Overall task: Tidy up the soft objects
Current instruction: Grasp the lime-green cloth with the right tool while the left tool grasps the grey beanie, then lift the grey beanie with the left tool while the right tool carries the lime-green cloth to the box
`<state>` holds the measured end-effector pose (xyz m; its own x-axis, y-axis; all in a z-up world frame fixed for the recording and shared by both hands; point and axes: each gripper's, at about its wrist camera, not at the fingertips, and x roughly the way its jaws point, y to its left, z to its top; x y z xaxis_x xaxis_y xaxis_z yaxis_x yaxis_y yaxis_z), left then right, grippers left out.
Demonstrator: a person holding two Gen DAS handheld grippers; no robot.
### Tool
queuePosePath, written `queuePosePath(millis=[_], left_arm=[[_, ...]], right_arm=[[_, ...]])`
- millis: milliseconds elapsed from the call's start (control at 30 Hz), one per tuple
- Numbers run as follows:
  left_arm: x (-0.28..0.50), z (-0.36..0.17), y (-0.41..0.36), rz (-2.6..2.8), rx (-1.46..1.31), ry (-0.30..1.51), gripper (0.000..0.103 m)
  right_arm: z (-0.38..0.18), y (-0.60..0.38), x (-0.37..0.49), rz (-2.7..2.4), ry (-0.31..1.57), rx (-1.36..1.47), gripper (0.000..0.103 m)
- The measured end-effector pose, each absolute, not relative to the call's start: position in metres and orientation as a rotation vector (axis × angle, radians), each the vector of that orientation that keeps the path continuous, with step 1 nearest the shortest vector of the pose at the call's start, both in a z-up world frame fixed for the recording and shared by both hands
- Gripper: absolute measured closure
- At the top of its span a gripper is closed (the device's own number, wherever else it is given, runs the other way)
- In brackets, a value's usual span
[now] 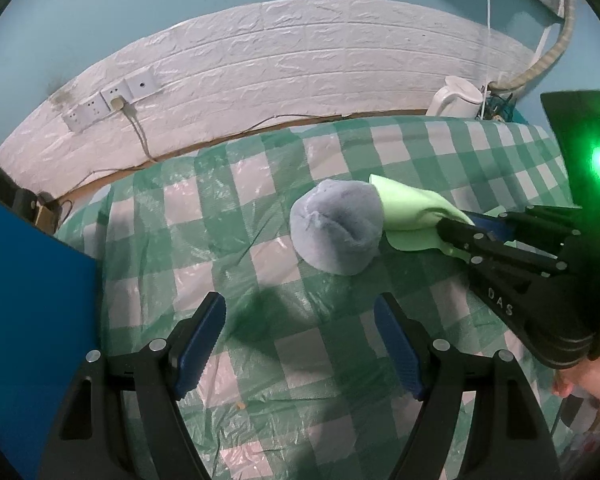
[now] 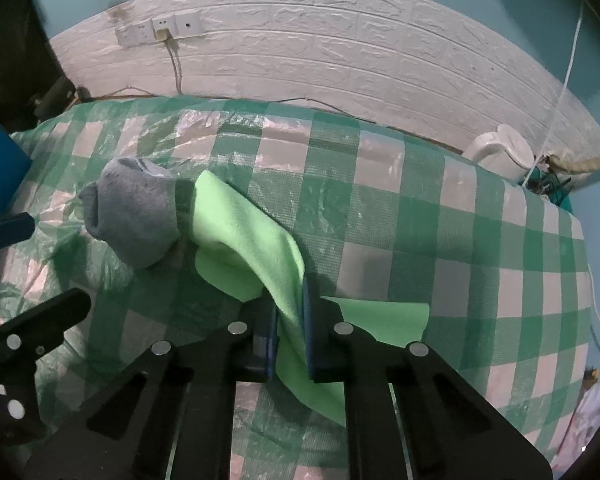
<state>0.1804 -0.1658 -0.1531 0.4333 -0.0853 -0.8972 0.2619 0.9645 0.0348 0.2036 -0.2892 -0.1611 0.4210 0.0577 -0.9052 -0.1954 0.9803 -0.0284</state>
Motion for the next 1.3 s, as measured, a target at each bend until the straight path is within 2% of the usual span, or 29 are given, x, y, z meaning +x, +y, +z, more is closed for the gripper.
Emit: queuePosePath(millis=[467, 967, 1000, 1033, 1133, 1200, 1300], left_arm=[[0.210, -0.166, -0.182, -0.190, 0.213, 1.114, 0.025], [0.225, -0.181, -0.208, -0.233, 0.237, 1.129, 0.025], [0.225, -0.180, -0.207, -0.239, 0.227, 1.126, 0.032], [0.224, -0.180, -0.206, -0.239, 0.216, 1.126, 0.044], [0.223, -0.178, -0.202, -0.253, 0.189, 1.132, 0.066], [0.220, -0.175, -0.198, -0.254, 0.175, 1.118, 0.074], [0.216, -0.169, -0.192, -0.245, 0.168, 1.099, 0.078]], right_arm=[[-0.129, -0.321, 0.211, 0.090, 1.070, 0.040, 0.094], [-0.133, -0.321, 0.210, 0.092, 1.072, 0.086, 0.094], [-0.133, -0.322, 0.210, 0.090, 1.072, 0.088, 0.094], [-0.133, -0.322, 0.210, 0.089, 1.073, 0.093, 0.094], [-0.133, -0.321, 0.209, 0.087, 1.073, 0.095, 0.094], [-0.133, -0.321, 0.208, 0.089, 1.073, 0.093, 0.094], [-0.130, -0.320, 0.207, 0.093, 1.069, 0.093, 0.094]])
